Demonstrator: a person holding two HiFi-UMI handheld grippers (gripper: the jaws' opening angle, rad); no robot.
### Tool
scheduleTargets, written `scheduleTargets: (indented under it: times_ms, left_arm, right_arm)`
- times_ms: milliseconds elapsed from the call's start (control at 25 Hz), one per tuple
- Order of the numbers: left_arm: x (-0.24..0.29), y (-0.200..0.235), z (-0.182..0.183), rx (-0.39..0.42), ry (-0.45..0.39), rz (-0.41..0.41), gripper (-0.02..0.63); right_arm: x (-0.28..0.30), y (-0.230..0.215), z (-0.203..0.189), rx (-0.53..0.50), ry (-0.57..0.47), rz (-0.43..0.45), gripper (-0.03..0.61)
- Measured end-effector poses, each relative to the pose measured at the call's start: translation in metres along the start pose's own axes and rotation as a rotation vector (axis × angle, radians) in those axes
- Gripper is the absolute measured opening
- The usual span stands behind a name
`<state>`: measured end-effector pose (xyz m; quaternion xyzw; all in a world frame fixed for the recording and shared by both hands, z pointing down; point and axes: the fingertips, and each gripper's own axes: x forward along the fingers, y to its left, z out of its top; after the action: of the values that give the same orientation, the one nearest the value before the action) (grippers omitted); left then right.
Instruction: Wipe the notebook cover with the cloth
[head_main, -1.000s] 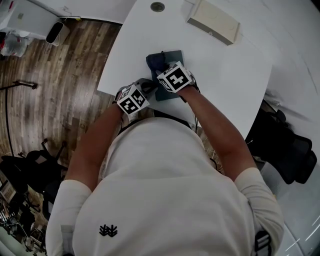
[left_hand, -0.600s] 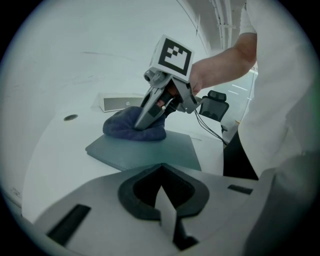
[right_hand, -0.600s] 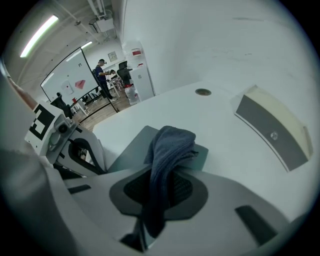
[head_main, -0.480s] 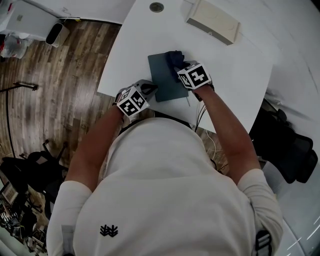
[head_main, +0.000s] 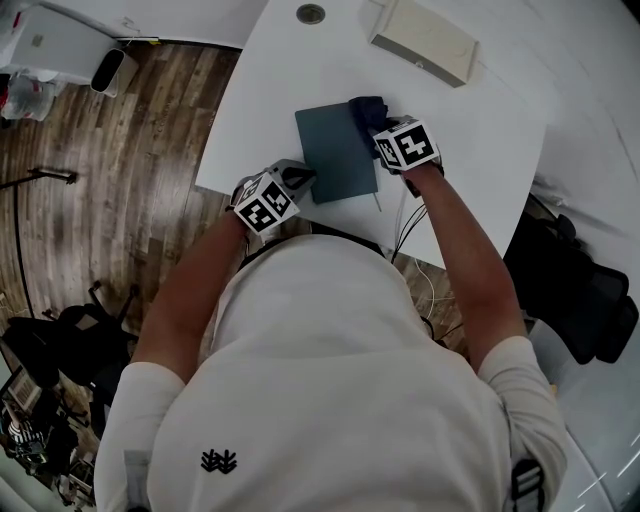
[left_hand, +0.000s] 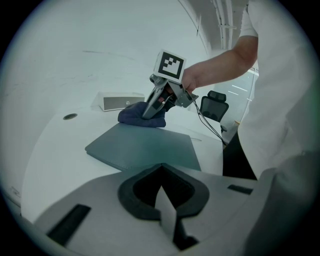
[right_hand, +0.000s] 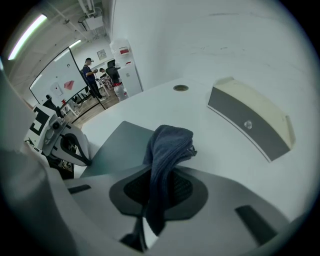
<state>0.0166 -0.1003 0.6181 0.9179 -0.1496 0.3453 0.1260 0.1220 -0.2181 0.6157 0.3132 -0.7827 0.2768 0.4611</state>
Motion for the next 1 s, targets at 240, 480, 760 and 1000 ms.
scheduleTargets:
  times_ms: [240, 480, 760, 1000]
  left_arm:
    - [0.0, 0.0, 0.0, 0.001, 0.0, -0.001, 0.0]
    - [0.0, 0.0, 0.0, 0.001, 0.001, 0.002, 0.0]
    - [0.0, -0.001, 0.002, 0.005, -0.003, 0.006, 0.0]
    - [-0.001, -0.001, 0.0, 0.005, -0.002, 0.006, 0.0]
  right_arm:
    - [-0.01, 0.018, 0.024, -0.022, -0.056, 0.033, 0.043]
    - [0.003, 0.07, 0.06, -0.077, -0.081, 0.121, 0.043]
    - [0.035, 0.1, 0.068, -0.07, -0.062, 0.178, 0.043]
    - [0.031, 0.063, 0.057, -0.044, -0.046, 0.134, 0.043]
